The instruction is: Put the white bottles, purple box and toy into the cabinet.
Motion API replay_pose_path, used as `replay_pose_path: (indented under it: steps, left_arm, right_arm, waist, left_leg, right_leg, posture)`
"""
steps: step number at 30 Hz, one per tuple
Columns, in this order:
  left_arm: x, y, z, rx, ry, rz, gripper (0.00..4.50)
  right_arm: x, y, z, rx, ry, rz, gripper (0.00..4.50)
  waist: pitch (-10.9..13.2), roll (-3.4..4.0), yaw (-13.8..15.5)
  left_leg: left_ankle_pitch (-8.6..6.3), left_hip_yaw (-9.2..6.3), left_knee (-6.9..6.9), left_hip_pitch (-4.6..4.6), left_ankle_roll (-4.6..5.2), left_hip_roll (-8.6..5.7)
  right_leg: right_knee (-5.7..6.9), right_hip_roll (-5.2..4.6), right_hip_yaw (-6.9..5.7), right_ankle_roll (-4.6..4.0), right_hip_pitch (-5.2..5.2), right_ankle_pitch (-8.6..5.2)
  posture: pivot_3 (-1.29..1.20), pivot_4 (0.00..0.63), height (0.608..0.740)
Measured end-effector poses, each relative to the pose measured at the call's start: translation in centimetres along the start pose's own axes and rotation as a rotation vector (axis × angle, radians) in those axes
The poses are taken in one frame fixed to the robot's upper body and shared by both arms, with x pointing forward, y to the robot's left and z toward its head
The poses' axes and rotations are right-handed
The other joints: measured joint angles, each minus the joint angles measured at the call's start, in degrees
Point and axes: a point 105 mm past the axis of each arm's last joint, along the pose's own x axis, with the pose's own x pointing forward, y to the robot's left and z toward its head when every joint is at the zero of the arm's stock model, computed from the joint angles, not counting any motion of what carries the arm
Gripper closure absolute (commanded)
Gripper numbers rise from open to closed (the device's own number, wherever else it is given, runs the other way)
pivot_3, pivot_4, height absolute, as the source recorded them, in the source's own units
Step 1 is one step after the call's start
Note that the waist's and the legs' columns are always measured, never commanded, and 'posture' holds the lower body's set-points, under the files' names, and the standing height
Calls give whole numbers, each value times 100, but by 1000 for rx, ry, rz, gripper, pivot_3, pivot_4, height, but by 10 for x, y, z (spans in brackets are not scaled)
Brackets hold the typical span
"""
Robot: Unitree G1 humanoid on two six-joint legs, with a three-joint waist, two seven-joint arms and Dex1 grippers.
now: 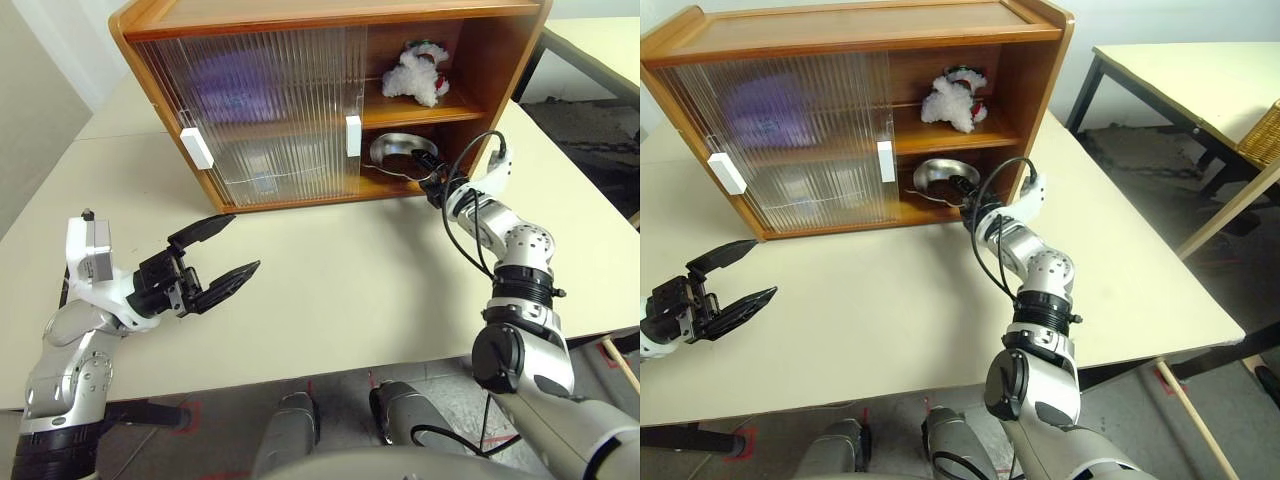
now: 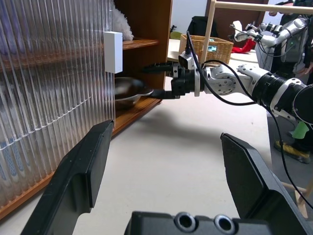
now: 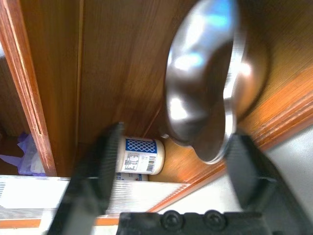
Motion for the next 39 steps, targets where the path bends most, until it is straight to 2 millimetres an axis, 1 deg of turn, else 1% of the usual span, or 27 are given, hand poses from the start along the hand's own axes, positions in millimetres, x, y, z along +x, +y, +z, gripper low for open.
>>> replay_pose_path:
  steps: [3, 9, 15, 17, 21, 27, 30, 36, 39]
  left_arm:
    - [-1, 0, -1, -2, 2, 1, 0]
    - [-2, -1, -2, -7, 6, 4, 0]
    - [-1, -2, -2, -7, 7, 3, 0]
    - [-1, -3, -1, -4, 6, -2, 0]
    - [-1, -3, 0, -4, 6, -4, 0]
    - [-1, -3, 0, -1, 7, -3, 0]
    - [-1, -2, 1, 3, 8, -1, 0]
    - [-4, -1, 2, 8, 12, 10, 0]
    - [-4, -1, 2, 4, 14, 12, 0]
  right_arm:
    - [0, 3, 0, -6, -3, 9, 33]
    - [4, 9, -10, -5, 4, 27, 33]
    - [12, 21, -6, -10, -27, 64, 33]
    - [15, 22, -7, -11, -27, 72, 33]
    - [19, 15, -9, -9, -34, 65, 33]
    - [27, 4, -5, -15, -72, 54, 33]
    - [31, -5, -4, -29, -100, 47, 33]
    - [29, -20, 1, -60, -128, 59, 33]
    - [25, -20, 10, -91, -136, 81, 33]
  waist:
    - [0, 0, -1]
    - [0, 0, -3]
    - [1, 1, -2]
    - [1, 1, -1]
    - [0, 1, 2]
    - [0, 0, 0]
    - [0, 0, 0]
    - [0, 0, 5]
    - [0, 0, 3]
  left_leg:
    - [0, 0, 0, -1, 0, 0]
    - [0, 0, -2, -1, 0, 0]
    - [-1, 0, -5, -7, -1, 0]
    - [-1, 0, -11, -7, -1, 1]
    - [0, 0, -29, -7, -1, 2]
    - [0, 0, -40, -6, 0, 5]
    - [0, 0, -39, -6, 0, 6]
    - [1, 0, -35, -6, 2, 6]
    - [2, 0, -33, -5, 2, 6]
  right_leg:
    - [0, 0, 0, 0, -1, 0]
    - [1, 0, 0, -2, -4, 1]
    - [0, 0, 1, -6, -11, 0]
    - [0, 0, 1, -10, -14, -2]
    - [0, -1, 1, -14, -20, -4]
    - [0, 0, -2, -14, -25, -2]
    - [0, 0, -2, -13, -24, -1]
    - [0, 0, -3, -13, -20, 0]
    - [0, 0, -3, -14, -17, 1]
  posture:
    - [-124, 90, 740]
    - [-123, 93, 740]
    - [-121, 95, 740]
    - [-121, 95, 740]
    - [-122, 90, 740]
    - [-118, 86, 740]
    - [-116, 84, 740]
    - [-114, 92, 740]
    - [-114, 95, 740]
